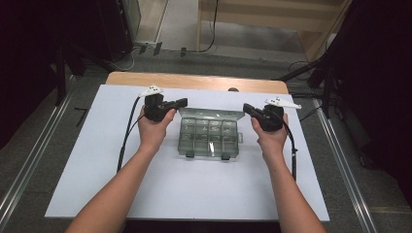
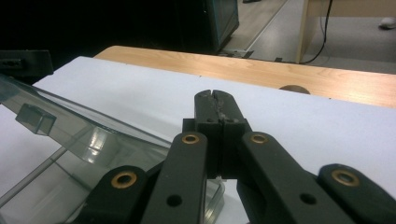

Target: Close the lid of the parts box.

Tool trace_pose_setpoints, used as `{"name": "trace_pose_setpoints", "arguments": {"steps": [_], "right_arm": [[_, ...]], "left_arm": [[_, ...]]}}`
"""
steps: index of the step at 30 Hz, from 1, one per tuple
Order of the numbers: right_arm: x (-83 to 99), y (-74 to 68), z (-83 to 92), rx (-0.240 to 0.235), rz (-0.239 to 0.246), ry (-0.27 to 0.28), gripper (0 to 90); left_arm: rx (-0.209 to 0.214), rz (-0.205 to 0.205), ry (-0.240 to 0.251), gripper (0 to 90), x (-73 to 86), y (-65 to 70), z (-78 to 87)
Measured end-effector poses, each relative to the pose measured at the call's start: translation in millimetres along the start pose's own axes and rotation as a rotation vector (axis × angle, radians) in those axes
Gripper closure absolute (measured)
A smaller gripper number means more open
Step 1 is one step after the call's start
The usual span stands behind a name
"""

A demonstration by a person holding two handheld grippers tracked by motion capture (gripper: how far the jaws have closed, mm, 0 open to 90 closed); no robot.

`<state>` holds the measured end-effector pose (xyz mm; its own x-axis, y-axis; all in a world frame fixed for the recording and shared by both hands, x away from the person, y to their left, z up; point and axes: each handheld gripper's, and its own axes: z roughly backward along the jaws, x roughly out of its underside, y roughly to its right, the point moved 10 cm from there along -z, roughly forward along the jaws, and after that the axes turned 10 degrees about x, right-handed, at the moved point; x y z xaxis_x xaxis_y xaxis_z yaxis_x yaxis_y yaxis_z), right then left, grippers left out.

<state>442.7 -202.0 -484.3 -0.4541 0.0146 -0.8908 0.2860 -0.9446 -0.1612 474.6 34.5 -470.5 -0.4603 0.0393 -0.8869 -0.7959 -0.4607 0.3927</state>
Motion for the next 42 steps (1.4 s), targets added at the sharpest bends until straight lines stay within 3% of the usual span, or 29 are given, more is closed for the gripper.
{"name": "trace_pose_setpoints", "arguments": {"steps": [12,25,42], "right_arm": [[13.4,-5.5,8.8,0.016,0.029,0.01,90.0],[22.0,-17.7,26.5,-0.015,0.04,0.021,90.0],[40.5,-36.6,42.5,-0.028,0.092,0.038,90.0]], "left_arm": [[-0.001,-0.027,-0.006,89.8,10.0,10.1,6.5],[0.013,-0.059,-0.022,89.8,26.9,26.5,11.7],[0.025,-0.089,-0.036,89.8,52.9,44.8,25.1]]}}
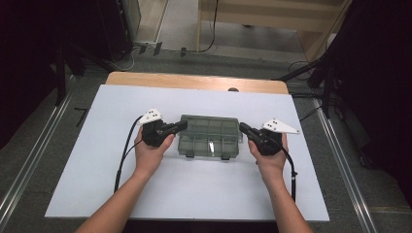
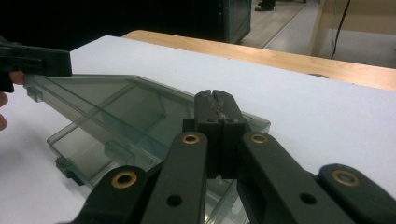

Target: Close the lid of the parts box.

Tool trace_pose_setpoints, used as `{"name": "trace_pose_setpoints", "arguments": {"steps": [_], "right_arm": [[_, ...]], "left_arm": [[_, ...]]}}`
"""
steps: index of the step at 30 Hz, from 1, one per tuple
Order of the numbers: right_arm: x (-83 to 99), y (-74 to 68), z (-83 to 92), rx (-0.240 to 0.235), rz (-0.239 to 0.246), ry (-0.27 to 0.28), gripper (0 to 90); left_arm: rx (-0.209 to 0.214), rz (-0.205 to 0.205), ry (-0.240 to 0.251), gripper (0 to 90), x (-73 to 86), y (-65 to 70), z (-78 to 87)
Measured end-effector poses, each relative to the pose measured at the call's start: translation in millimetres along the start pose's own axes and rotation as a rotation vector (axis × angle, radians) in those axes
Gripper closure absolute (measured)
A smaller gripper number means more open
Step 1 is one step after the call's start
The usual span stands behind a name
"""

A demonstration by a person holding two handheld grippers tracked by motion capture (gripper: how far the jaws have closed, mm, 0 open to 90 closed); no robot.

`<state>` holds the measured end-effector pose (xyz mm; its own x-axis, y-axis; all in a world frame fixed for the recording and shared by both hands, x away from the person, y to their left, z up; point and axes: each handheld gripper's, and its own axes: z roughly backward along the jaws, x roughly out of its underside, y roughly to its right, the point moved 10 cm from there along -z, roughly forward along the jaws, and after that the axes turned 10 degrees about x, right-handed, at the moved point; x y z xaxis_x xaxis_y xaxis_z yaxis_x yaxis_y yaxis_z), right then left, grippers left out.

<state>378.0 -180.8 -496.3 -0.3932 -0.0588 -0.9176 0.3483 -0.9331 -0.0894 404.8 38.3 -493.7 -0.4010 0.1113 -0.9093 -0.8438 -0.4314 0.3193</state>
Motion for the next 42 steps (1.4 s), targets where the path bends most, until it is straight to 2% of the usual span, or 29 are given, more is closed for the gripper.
{"name": "trace_pose_setpoints", "arguments": {"steps": [7,12,19,32,42], "right_arm": [[6.0,-7.3,5.4,-0.008,0.008,0.009,90.0],[13.3,-9.8,7.4,-0.007,0.008,0.004,90.0],[23.8,-11.1,10.1,-0.005,0.002,-0.001,90.0],[37.4,-12.9,9.3,0.001,0.011,-0.012,90.0],[47.2,-14.7,10.9,0.011,0.013,-0.025,90.0]], "left_arm": [[0.004,-0.012,0.005,89.8,7.5,7.9,3.7],[-0.015,-0.03,0.028,89.7,11.3,9.6,7.8],[-0.025,-0.046,0.031,89.7,18.8,11.5,11.8],[-0.054,-0.066,0.017,89.7,33.0,8.2,14.0],[-0.064,-0.072,-0.002,89.7,42.7,11.2,12.1]]}}
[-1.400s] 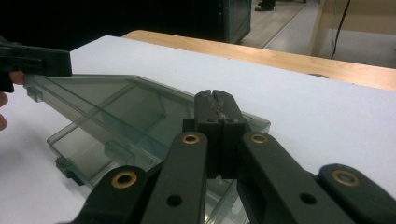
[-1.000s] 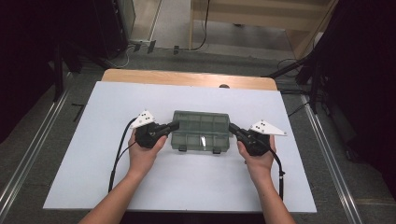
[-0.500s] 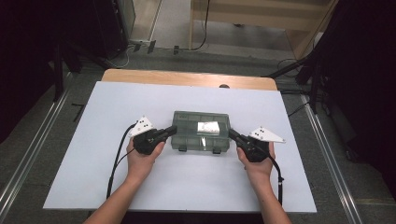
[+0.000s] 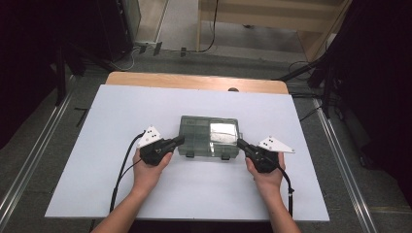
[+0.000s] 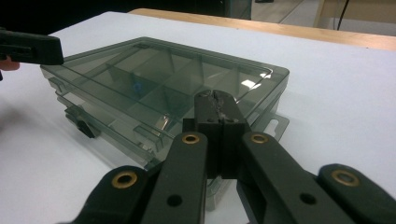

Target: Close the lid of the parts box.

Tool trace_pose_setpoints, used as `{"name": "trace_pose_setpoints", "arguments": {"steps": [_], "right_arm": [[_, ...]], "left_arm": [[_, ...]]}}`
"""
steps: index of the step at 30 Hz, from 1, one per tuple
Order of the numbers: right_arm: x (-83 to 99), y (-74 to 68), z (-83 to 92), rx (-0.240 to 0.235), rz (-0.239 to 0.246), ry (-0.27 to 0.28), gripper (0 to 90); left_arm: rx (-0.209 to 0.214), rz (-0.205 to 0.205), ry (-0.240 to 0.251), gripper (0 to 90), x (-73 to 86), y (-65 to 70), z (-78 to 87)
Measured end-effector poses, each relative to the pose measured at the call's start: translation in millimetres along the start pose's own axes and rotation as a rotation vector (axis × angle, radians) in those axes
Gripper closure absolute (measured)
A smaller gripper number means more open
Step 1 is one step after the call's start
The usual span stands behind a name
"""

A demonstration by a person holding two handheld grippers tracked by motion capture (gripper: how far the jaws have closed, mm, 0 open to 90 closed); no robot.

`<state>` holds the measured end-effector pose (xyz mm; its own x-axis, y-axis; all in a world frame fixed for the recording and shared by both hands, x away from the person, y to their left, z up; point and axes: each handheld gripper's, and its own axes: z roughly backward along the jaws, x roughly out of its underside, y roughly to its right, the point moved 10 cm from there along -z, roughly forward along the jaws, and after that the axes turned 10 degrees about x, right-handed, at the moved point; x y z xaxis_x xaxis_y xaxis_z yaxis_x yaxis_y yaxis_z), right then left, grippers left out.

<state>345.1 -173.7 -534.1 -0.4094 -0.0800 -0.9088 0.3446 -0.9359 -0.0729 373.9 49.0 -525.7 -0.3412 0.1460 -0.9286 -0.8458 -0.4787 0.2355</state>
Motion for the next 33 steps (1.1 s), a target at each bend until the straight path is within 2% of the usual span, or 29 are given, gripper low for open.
{"name": "trace_pose_setpoints", "arguments": {"steps": [8,13,18,33], "right_arm": [[6.1,-3.5,-3.0,0.002,0.014,-0.009,90.0],[9.6,-1.8,-3.4,0.011,0.013,-0.013,90.0],[13.2,-1.7,-4.3,0.013,0.013,-0.02,90.0],[15.1,-1.4,-3.7,0.01,0.005,-0.014,90.0]], "left_arm": [[-0.026,0.019,-0.007,89.7,6.0,-4.4,3.1],[-0.026,0.003,-0.027,89.7,9.8,-1.9,0.8],[-0.033,0.003,-0.035,89.7,13.0,-1.8,1.0],[-0.034,0.001,-0.034,89.8,14.2,-1.2,2.6]]}}
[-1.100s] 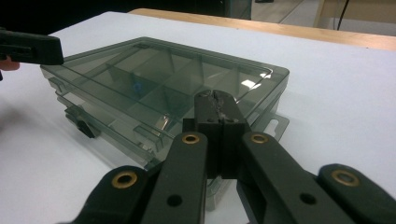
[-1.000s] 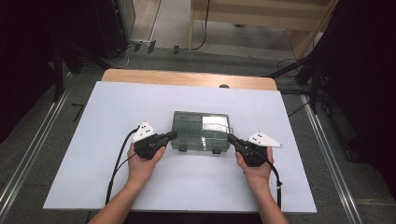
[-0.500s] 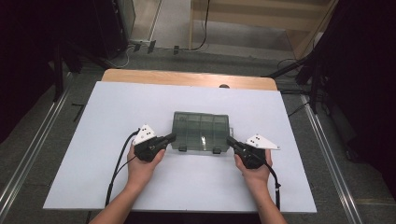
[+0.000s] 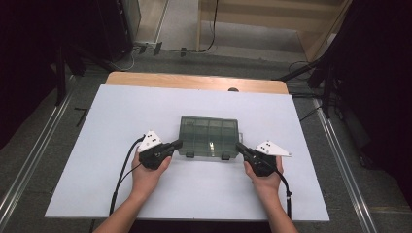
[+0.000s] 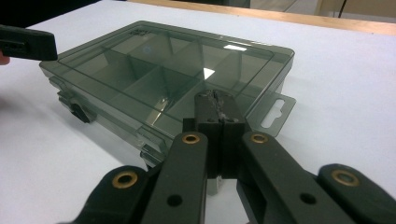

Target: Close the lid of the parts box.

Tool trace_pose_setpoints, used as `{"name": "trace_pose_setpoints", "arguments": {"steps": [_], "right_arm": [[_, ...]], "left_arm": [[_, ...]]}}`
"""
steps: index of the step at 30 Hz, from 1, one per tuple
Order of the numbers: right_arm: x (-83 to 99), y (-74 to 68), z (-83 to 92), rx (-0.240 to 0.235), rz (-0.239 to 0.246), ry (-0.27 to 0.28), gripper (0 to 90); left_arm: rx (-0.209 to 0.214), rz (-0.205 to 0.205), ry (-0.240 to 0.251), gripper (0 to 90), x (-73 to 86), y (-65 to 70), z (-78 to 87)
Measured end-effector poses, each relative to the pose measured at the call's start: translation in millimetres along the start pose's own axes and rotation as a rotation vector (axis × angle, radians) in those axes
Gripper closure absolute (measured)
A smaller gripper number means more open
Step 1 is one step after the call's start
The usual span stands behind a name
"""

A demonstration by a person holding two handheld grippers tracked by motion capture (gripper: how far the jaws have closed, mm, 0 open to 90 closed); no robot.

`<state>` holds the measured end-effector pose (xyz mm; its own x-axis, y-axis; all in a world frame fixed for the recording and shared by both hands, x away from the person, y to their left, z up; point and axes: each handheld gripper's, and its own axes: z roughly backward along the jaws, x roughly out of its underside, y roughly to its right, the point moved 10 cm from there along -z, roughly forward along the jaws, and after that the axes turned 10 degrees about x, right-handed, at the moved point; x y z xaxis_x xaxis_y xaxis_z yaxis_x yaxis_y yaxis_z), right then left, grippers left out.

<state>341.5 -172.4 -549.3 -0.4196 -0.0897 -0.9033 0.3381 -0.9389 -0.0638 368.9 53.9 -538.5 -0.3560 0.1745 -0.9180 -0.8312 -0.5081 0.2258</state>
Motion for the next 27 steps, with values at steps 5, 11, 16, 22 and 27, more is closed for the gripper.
{"name": "trace_pose_setpoints", "arguments": {"steps": [5,11,16,22,27], "right_arm": [[0.4,0.1,0.0,-0.001,0.002,0.0,90.0],[2.1,0.3,-0.7,0.001,0.005,-0.01,90.0],[5.0,1.1,-2.5,0.012,0.004,-0.019,90.0],[5.3,1.9,-2.6,0.014,-0.01,-0.02,90.0],[5.0,2.0,-2.6,0.014,-0.017,-0.025,90.0]], "left_arm": [[0.0,-0.004,0.001,89.8,0.5,0.1,0.1],[-0.016,0.002,-0.019,89.8,3.1,-1.3,-0.6],[-0.017,-0.001,-0.023,89.8,4.9,-1.2,-2.3],[-0.003,0.02,-0.019,89.8,4.6,-2.3,-2.4],[0.012,0.043,-0.019,89.3,3.8,-2.6,-2.3]]}}
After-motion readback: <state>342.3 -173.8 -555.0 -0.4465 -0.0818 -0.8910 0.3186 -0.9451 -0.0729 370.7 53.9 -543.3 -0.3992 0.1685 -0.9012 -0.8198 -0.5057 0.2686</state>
